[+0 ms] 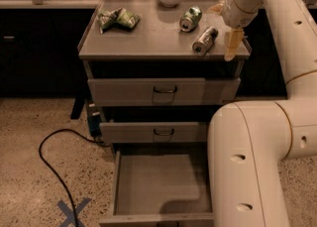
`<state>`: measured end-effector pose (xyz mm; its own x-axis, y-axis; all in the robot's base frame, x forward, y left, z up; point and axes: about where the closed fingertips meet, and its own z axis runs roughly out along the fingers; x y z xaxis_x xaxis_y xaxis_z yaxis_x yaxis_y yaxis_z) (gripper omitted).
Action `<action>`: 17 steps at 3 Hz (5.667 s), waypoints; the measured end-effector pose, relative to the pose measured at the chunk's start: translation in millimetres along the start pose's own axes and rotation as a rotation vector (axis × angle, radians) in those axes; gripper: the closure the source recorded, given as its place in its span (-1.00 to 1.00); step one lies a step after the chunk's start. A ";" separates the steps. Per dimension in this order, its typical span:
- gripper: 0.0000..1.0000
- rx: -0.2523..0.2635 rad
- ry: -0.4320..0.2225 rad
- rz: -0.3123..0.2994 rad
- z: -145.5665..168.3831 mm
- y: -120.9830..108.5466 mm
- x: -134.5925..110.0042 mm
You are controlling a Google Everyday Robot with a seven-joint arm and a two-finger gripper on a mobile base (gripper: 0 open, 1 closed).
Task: Place redbull can into bottom drawer
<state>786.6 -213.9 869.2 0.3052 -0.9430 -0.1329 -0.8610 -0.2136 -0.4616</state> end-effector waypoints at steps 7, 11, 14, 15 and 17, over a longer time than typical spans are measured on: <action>0.69 -0.122 -0.097 -0.050 42.3 22.7 -27.4; -1.00 -0.121 -0.097 -0.050 42.3 22.7 -27.4; -1.00 -0.038 -0.001 0.045 36.8 -5.1 -15.2; -1.00 0.015 0.060 0.164 27.2 -14.4 4.2; -1.00 0.114 0.095 0.354 16.1 -27.7 29.9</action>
Offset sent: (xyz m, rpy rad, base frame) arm 0.0755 0.0061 0.0007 0.0270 0.2215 0.1928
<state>826.1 -232.0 863.8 -0.0468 -0.9739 -0.2219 -0.8538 0.1543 -0.4972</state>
